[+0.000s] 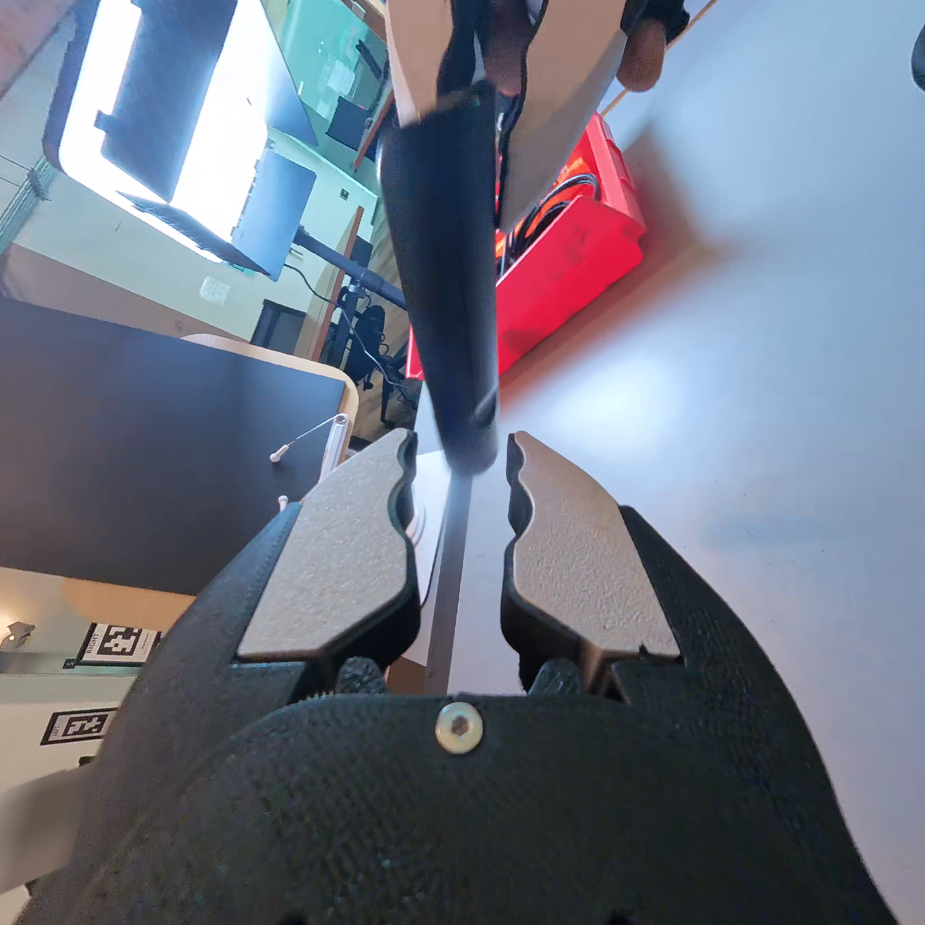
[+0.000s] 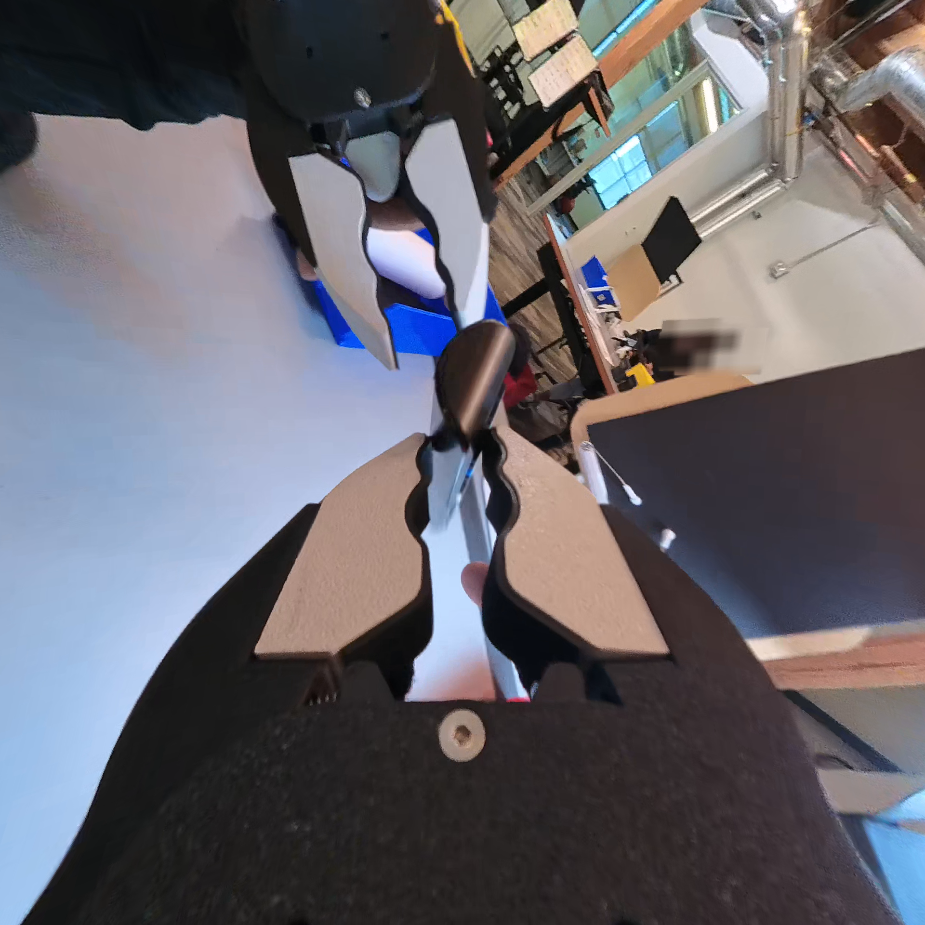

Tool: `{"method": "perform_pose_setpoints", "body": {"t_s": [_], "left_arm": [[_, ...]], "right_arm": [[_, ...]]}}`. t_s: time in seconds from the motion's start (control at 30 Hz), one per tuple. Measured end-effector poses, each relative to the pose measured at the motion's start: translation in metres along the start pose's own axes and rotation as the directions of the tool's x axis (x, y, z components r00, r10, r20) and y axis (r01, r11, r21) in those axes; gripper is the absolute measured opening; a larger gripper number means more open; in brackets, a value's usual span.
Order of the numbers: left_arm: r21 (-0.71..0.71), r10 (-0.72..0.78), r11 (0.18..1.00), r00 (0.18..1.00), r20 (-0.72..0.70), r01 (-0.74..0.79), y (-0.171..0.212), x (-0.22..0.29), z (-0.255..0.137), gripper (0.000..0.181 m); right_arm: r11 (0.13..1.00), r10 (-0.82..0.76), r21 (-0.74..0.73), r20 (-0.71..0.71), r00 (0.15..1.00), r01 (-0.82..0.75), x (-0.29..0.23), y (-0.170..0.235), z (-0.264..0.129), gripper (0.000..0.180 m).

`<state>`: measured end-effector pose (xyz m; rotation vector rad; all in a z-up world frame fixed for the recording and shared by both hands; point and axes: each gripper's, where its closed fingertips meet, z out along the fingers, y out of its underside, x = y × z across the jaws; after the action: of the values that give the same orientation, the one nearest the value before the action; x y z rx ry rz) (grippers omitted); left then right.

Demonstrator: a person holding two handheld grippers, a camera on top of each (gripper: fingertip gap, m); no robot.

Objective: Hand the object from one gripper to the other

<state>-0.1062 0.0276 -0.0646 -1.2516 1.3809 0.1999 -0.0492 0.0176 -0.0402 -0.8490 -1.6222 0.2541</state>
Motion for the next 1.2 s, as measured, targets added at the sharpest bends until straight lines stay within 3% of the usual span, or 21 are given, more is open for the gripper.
{"method": "perform_pose_setpoints", "body": {"t_s": [0.13,0.23,0.47,0.63,0.9,1.07,1.2], "left_arm": [[0.02,0.002,1.0,0.999,0.038,-0.003,-0.003,0.001,0.012,0.045],[0.087,-0.031,0.996,0.999,-0.023,0.033,-0.013,0.013,0.016,0.046],[0.23,-0.086,0.968,0.993,-0.087,0.104,-0.032,0.017,0.006,0.033],[0.301,-0.063,0.951,0.998,-0.017,0.065,-0.046,0.006,-0.005,0.026],[0.295,0.038,0.953,0.995,0.089,-0.063,-0.058,-0.001,-0.015,0.023],[0.301,0.076,0.949,0.995,0.072,-0.094,-0.064,0.006,-0.017,0.022],[0.306,0.09,0.947,0.995,0.044,-0.099,-0.068,0.013,-0.014,0.023]], "right_arm": [[1.0,-0.023,0.0,0.049,0.999,0.023,-0.018,-0.004,0.017,0.018],[0.999,-0.037,0.003,0.073,0.997,0.037,-0.026,-0.006,0.023,0.017],[0.995,-0.008,0.096,0.107,0.994,-0.002,-0.029,-0.022,0.016,0.017],[0.993,0.01,0.115,0.027,1.0,-0.013,-0.012,-0.024,0.008,0.017],[0.99,-0.02,0.137,-0.05,0.999,0.026,-0.003,-0.032,0.004,0.021],[0.996,-0.065,0.05,-0.062,0.996,0.068,-0.005,-0.018,0.015,0.043],[0.992,-0.12,0.023,-0.052,0.991,0.121,-0.014,-0.008,0.026,0.028]]}}
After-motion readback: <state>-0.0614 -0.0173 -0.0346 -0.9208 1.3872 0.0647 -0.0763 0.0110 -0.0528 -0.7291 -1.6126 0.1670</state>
